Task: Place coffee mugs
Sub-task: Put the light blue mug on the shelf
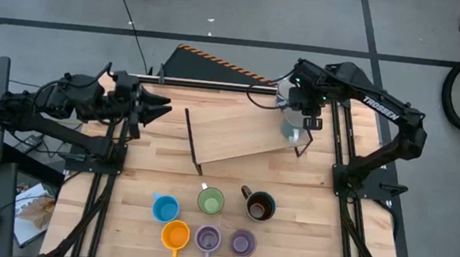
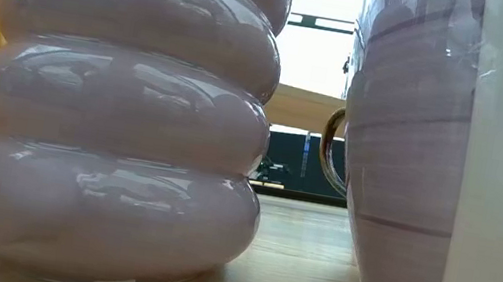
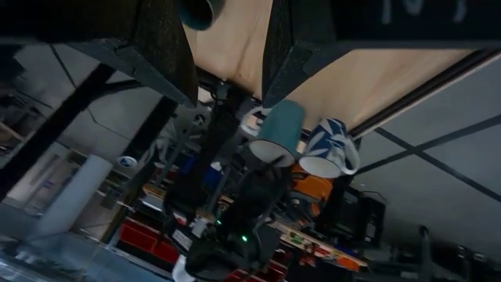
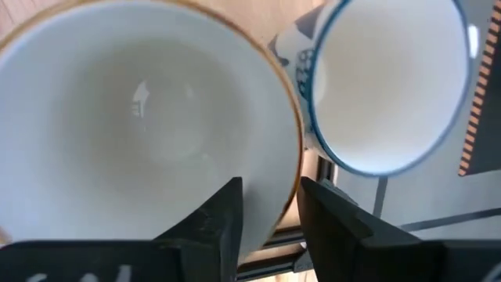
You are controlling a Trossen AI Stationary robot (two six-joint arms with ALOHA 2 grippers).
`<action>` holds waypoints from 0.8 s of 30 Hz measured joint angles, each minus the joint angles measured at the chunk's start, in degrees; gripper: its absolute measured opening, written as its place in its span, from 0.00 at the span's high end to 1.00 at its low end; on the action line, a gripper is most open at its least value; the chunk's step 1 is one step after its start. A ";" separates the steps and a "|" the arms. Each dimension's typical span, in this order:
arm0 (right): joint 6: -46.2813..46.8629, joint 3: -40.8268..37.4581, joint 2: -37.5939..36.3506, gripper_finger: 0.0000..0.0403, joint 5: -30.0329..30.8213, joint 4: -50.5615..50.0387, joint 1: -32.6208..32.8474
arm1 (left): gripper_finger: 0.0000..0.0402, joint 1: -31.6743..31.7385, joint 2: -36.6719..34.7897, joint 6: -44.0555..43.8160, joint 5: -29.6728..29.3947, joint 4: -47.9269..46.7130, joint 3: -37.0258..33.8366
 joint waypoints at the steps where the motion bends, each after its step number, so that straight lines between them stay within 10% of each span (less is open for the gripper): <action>1: -0.05 0.00 -0.35 0.68 0.11 0.00 -0.01 | 0.62 -0.03 0.00 0.02 0.13 0.00 0.00; 24: 4.94 0.00 -6.62 0.67 2.76 0.04 3.60 | 0.62 0.01 0.00 0.41 -0.23 0.02 -0.02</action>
